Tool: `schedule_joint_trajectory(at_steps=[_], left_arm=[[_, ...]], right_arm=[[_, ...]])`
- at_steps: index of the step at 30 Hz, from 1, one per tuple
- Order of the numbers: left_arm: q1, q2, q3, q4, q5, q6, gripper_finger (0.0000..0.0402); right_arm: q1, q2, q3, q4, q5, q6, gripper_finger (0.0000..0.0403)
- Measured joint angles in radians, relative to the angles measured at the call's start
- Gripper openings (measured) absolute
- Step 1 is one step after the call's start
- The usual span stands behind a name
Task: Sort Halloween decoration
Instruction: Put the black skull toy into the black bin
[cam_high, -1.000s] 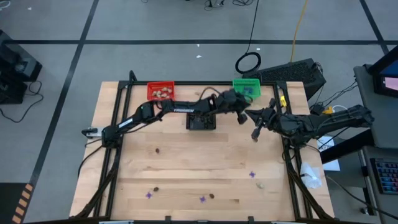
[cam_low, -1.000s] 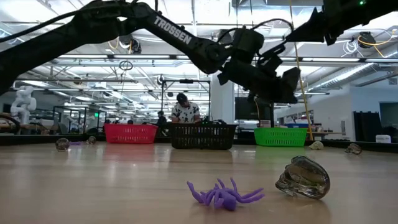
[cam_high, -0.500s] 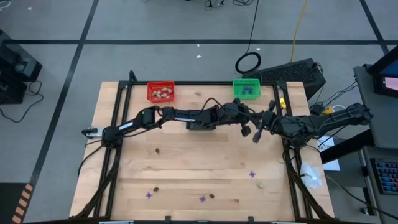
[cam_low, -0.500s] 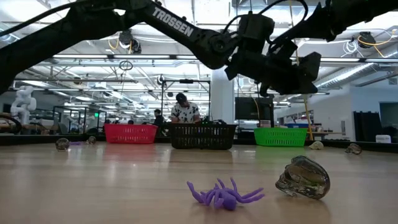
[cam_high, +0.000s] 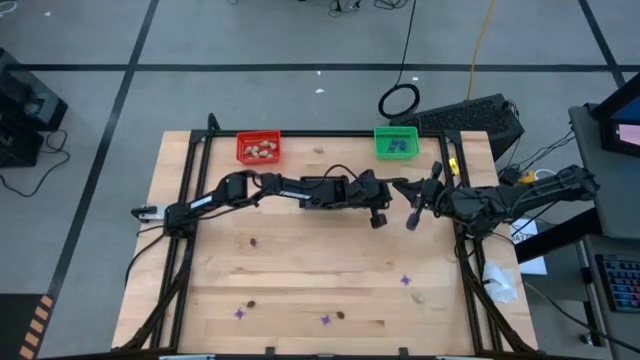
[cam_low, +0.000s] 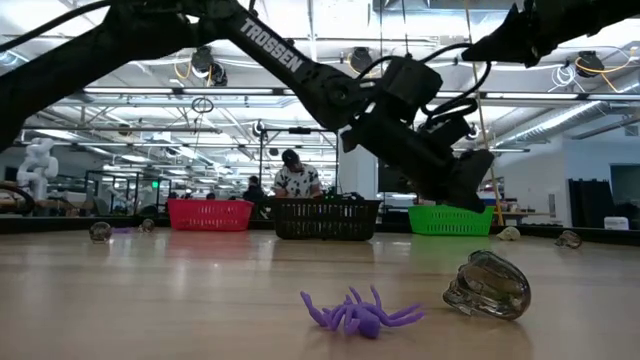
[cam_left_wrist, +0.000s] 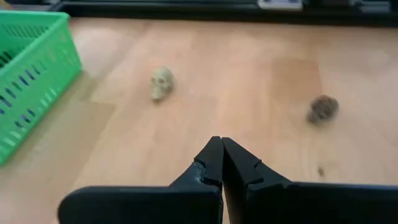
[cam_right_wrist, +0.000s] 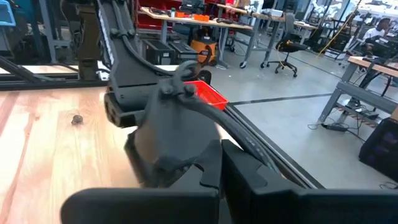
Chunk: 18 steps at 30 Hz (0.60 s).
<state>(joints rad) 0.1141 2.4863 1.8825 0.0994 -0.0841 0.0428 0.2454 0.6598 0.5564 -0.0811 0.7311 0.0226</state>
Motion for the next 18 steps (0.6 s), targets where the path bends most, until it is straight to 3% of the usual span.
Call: schedule_joint_trajectory(at_steps=[9, 12, 18], left_arm=[[-0.049, -0.191, -0.134, -0.151, -0.043, 0.103, 0.0], [-0.057, -0.262, -0.249, -0.153, -0.045, 0.094, 0.0], [-0.094, -0.439, -0.508, 0.001, -0.048, 0.067, 0.0]], right_arm=[[0.001, -0.001, 0.0, 0.003, -0.005, -0.003, 0.0], [0.012, 0.0, 0.0, -0.002, -0.005, -0.004, 0.0], [0.026, 0.002, 0.0, -0.004, 0.0, -0.001, 0.0]])
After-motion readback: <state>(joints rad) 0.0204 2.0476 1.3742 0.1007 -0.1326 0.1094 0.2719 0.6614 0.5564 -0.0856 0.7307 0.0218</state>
